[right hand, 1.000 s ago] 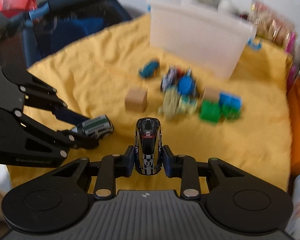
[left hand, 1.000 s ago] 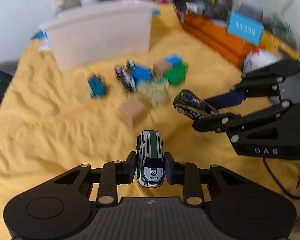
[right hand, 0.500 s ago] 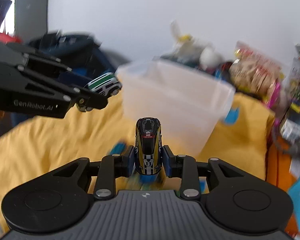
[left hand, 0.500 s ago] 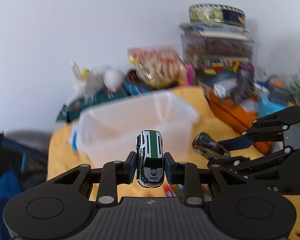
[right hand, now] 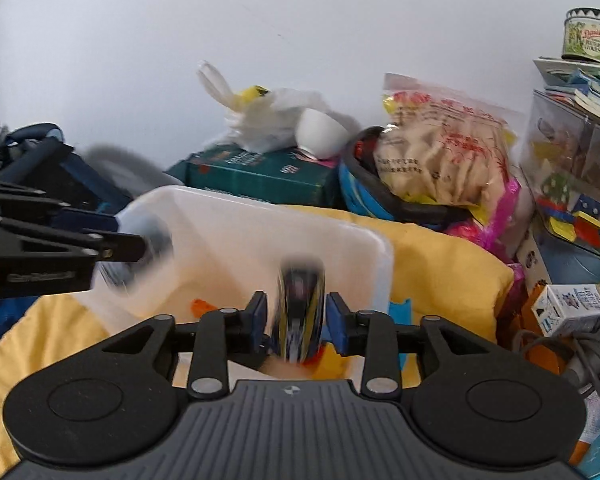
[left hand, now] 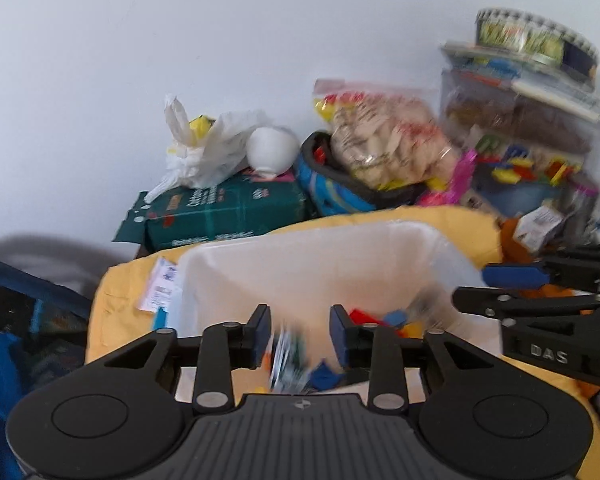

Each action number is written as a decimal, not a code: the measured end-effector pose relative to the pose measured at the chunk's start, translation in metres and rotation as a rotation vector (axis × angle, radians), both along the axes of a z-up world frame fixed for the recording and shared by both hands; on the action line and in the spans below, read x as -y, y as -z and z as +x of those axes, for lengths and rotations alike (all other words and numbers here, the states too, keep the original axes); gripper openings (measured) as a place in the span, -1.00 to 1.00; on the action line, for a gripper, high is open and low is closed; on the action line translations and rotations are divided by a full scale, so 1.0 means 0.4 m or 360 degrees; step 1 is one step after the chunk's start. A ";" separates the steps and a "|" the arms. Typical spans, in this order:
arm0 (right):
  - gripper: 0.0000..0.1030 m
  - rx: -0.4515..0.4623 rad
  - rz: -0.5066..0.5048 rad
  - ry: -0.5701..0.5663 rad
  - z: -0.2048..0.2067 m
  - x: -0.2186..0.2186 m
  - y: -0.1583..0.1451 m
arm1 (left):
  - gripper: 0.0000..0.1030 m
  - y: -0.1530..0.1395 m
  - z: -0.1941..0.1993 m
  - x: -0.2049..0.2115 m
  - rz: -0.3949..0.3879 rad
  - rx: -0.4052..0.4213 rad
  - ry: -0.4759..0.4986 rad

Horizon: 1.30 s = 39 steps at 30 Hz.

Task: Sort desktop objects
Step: 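Open both tools over the clear bin to drop the cars, then grasp the white-red car with the left tool while the right tool grasps the green-roofed car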

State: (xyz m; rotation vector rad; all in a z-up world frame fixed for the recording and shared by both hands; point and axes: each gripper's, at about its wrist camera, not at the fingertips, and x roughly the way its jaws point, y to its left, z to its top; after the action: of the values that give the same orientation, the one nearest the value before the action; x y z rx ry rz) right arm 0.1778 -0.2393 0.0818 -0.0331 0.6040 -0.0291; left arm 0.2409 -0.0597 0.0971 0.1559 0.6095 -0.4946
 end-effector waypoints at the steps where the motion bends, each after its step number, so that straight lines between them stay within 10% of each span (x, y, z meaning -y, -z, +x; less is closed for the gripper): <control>1: -0.27 0.0024 -0.0001 -0.0007 -0.012 0.005 -0.002 | -0.20 -0.002 -0.016 -0.004 -0.0009 0.0009 0.0008; 12: -0.11 -0.0095 -0.0046 -0.0093 -0.224 0.002 0.104 | -0.20 0.143 -0.236 -0.068 -0.0101 -0.0278 0.0110; 25: -0.08 -0.0348 0.0011 -0.0094 -0.378 -0.033 0.228 | -0.36 0.357 -0.216 0.033 -0.0053 -0.0637 0.0112; 27: -0.08 -0.0335 0.0012 -0.0071 -0.387 -0.025 0.222 | -0.65 0.358 -0.208 0.025 -0.0046 -0.0619 0.0074; 34: -0.08 -0.0277 -0.0012 -0.0093 -0.365 -0.007 0.197 | -0.65 0.268 -0.311 -0.090 -0.0185 -0.0589 0.0184; 39: -0.08 -0.0229 -0.0082 -0.0266 -0.270 -0.060 0.185 | -0.65 0.281 -0.467 -0.162 -0.0294 -0.0801 0.0190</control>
State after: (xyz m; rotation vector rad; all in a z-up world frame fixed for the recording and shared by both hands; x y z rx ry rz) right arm 0.0697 -0.2155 0.0080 -0.1368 0.7424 0.1207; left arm 0.0541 0.0052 -0.0154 -0.1144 1.0446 -0.7103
